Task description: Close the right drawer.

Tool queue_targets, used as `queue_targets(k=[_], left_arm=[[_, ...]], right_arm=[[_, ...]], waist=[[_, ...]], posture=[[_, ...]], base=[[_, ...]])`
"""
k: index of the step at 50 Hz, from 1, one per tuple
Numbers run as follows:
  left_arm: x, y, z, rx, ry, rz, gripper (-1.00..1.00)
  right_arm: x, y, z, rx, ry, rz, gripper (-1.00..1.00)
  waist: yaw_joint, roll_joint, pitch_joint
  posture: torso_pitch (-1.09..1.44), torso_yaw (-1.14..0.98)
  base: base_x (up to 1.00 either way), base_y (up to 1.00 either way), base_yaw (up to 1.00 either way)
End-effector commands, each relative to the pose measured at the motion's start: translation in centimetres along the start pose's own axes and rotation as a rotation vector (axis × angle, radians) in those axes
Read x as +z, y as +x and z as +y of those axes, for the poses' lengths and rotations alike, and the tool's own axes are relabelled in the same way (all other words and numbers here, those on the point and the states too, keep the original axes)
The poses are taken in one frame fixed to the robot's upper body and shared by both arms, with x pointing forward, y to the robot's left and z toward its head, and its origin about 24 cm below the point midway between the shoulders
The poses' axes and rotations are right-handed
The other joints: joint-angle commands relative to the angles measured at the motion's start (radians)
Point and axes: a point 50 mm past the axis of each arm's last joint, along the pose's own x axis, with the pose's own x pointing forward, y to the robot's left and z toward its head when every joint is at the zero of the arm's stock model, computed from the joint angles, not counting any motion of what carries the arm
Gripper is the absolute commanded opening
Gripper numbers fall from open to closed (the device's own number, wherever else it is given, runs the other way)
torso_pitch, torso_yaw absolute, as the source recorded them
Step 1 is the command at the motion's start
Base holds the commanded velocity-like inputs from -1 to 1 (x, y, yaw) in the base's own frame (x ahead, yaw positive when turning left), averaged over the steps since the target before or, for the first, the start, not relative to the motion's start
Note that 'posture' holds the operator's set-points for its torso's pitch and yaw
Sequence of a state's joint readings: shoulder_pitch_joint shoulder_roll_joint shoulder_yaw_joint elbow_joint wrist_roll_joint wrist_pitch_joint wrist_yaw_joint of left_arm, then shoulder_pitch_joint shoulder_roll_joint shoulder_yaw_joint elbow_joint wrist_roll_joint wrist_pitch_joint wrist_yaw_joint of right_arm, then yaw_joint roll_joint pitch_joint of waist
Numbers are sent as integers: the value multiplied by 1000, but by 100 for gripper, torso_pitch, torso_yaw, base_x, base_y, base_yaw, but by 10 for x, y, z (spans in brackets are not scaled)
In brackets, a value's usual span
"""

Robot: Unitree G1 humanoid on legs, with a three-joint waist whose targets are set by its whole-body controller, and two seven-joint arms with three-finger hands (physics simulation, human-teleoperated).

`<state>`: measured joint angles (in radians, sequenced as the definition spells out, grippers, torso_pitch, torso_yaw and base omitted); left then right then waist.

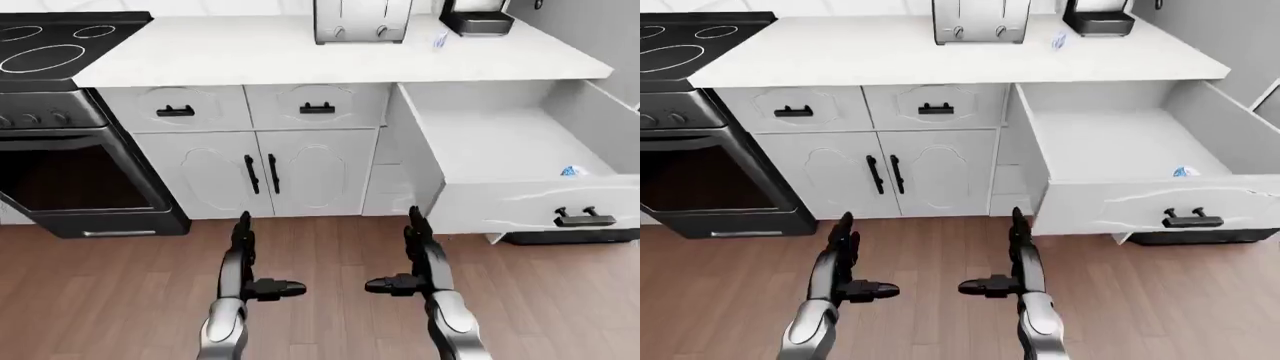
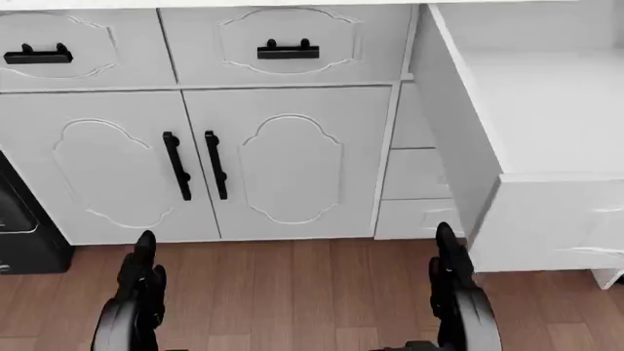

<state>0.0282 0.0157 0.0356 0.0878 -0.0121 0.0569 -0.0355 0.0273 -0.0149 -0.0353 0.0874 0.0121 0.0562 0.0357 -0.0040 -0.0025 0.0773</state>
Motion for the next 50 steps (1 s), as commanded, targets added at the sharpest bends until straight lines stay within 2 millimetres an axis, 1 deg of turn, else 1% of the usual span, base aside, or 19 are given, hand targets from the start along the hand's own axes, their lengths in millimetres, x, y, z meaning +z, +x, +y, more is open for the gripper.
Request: queue_targets(k=[1, 2, 3, 5, 6, 7, 8, 9, 10, 13, 19, 23, 27, 29, 31, 33, 39, 45, 50], left_arm=[[41, -1, 3, -20, -19, -180, 100], [40, 0, 3, -23, -17, -175, 100], [46, -3, 3, -19, -5, -223, 100], [49, -4, 7, 14, 29, -250, 100], [50, -3, 8, 21, 17, -229, 100], [49, -3, 3, -72, -80, -258, 100], [52, -7, 6, -62, -52, -277, 100], [58, -10, 8, -55, -95, -281, 100], [58, -11, 8, -47, -46, -287, 100], [63, -14, 8, -34, -15, -322, 100], [75, -20, 10, -11, -2, -362, 100], [92, -30, 12, 1, 5, -411, 100], [126, -52, 16, 32, 39, -565, 100], [134, -58, 16, 71, 155, -596, 100], [140, -63, 16, 69, 132, -625, 100], [155, -78, 16, 72, 141, -750, 100], [195, -122, 11, 48, 103, -928, 100], [203, -128, 14, 52, 116, -983, 100], [205, -131, 16, 52, 116, -1009, 100]], right_arm=[[43, -6, 4, 38, -33, -232, 100], [44, -5, 4, 38, -31, -235, 100], [43, -5, 3, 33, -30, -249, 100], [43, -7, 4, 26, -34, -256, 100], [45, -7, 3, 23, -42, -265, 100], [45, -7, 2, 15, -52, -272, 100], [45, -7, 3, 13, -55, -279, 100], [47, -8, 2, 8, -63, -287, 100], [48, -9, 2, 3, -68, -296, 100], [51, -11, 0, -10, -72, -315, 100], [56, -14, -2, -34, -80, -357, 100], [74, -23, -3, -43, -84, -422, 100], [94, -37, -1, -46, -94, -518, 100], [103, -44, 0, -45, -112, -552, 100], [110, -51, 1, -36, -108, -589, 100], [119, -57, 2, -29, -108, -636, 100], [131, -68, -3, -23, -84, -745, 100], [145, -81, -9, -41, -80, -797, 100], [162, -100, -7, -44, -82, -867, 100]], waist=[[-2, -8, -1], [1, -8, -39], [7, -1, -62], [3, -4, -18], [3, -7, -42], [4, -7, -68], [7, -7, -73], [8, -6, -73], [8, -5, -75], [8, -3, -77], [7, -2, -82], [8, -3, -87], [6, -2, -86], [6, -3, -84], [6, -3, -80], [7, -3, -81], [3, -3, -78], [6, 3, -69], [8, 8, -66]], posture=[[0, 0], [0, 0], [0, 0], [0, 0], [0, 0], [0, 0], [0, 0], [0, 0], [0, 0], [0, 0], [0, 0], [0, 0], [0, 0], [0, 0], [0, 0], [0, 0], [0, 0], [0, 0], [0, 0]], base=[[0, 0, 0], [0, 0, 0], [0, 0, 0], [0, 0, 0], [0, 0, 0], [0, 0, 0], [0, 0, 0], [0, 0, 0], [0, 0, 0], [0, 0, 0], [0, 0, 0], [0, 0, 0], [0, 0, 0], [0, 0, 0], [0, 0, 0], [0, 0, 0], [0, 0, 0], [0, 0, 0], [0, 0, 0]])
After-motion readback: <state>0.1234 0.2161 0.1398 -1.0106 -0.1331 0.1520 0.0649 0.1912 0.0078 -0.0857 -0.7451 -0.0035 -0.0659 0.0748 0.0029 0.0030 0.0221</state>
